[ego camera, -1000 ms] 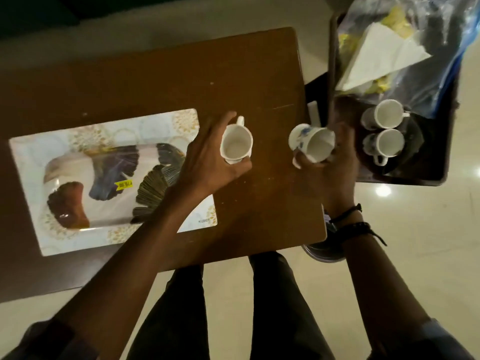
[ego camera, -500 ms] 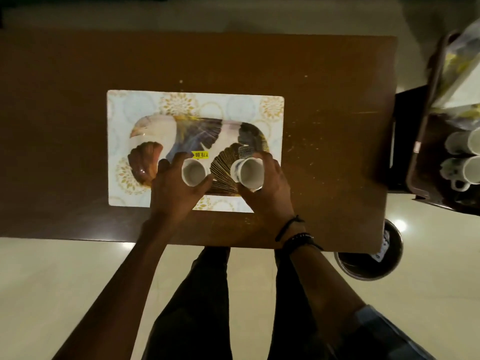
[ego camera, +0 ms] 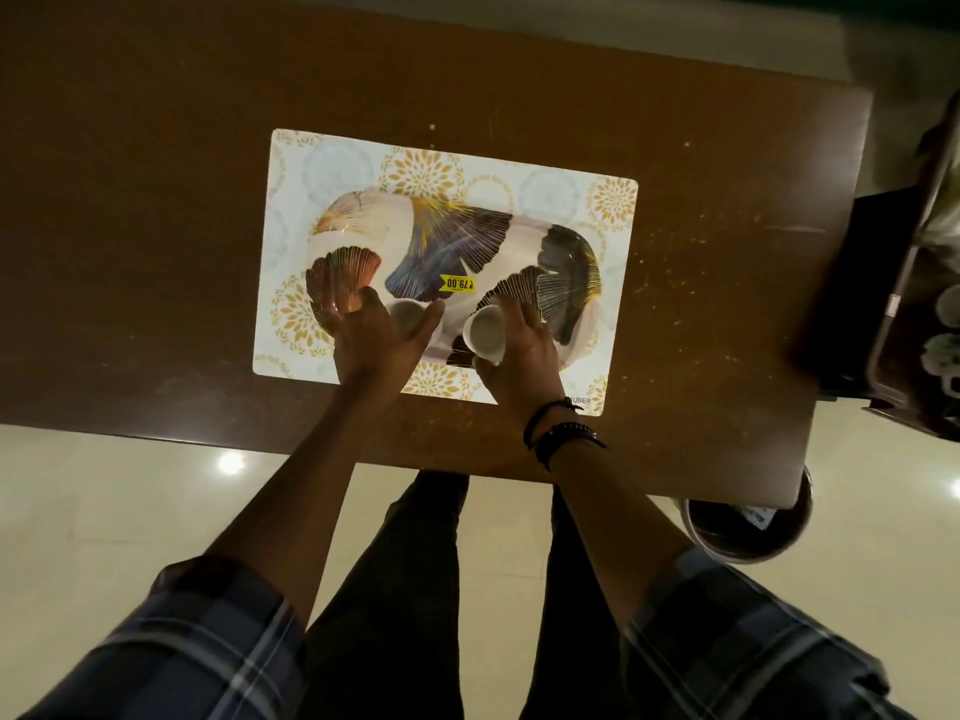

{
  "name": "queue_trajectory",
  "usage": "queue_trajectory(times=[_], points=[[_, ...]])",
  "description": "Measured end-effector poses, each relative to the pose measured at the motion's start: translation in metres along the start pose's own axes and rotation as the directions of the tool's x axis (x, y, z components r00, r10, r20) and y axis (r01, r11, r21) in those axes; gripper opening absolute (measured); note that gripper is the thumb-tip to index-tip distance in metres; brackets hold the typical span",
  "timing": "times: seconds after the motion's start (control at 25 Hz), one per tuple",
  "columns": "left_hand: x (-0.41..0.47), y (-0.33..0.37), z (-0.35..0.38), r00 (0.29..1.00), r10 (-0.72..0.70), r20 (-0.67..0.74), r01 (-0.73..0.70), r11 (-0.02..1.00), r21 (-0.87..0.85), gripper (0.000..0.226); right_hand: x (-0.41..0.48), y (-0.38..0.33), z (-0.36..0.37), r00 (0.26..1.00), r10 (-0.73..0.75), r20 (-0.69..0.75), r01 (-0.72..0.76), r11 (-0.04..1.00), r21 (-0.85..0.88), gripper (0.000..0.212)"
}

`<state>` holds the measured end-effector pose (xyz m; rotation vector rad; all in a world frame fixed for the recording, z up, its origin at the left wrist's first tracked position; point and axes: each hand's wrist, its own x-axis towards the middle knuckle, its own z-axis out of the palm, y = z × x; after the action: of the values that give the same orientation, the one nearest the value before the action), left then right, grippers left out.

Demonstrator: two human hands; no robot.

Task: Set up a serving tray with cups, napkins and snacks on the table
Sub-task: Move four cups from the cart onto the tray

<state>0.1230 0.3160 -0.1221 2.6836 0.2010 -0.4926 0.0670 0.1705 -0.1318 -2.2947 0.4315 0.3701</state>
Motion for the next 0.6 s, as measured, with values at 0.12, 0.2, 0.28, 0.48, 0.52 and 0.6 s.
queue_trajectory(times=[0.12,0.2,0.28,0.48,0.52,0.6], points=[[0.009,-0.001,0.004,0.998,-0.009,0.058,0.011,0.999,-0.036,0.067,-0.001,0.0,0.006,1.0,0.003,-0.013,-0.003,1.0,-0.011,0.062],[0.015,-0.003,0.004,0.992,-0.01,0.123,0.02,0.997,-0.079,0.055,-0.004,-0.001,0.007,1.0,0.001,-0.021,-0.001,1.0,-0.013,0.063],[0.013,-0.006,0.003,0.982,-0.002,0.187,0.026,0.992,-0.125,0.045,-0.006,-0.002,0.007,1.0,-0.005,-0.019,0.005,1.0,-0.007,0.064],[0.005,-0.01,0.005,0.971,0.021,0.237,0.019,0.986,-0.166,0.033,-0.006,-0.002,0.005,1.0,0.005,0.02,-0.006,1.0,0.014,0.068],[0.004,-0.009,0.004,0.973,0.02,0.23,0.015,0.989,-0.148,0.036,-0.007,-0.001,0.004,1.0,0.005,0.031,-0.005,1.0,0.012,0.07],[0.001,-0.007,0.002,0.993,0.025,0.116,-0.025,1.0,0.0,0.043,-0.008,0.002,0.001,0.999,-0.003,0.047,0.001,0.999,0.038,0.076]])
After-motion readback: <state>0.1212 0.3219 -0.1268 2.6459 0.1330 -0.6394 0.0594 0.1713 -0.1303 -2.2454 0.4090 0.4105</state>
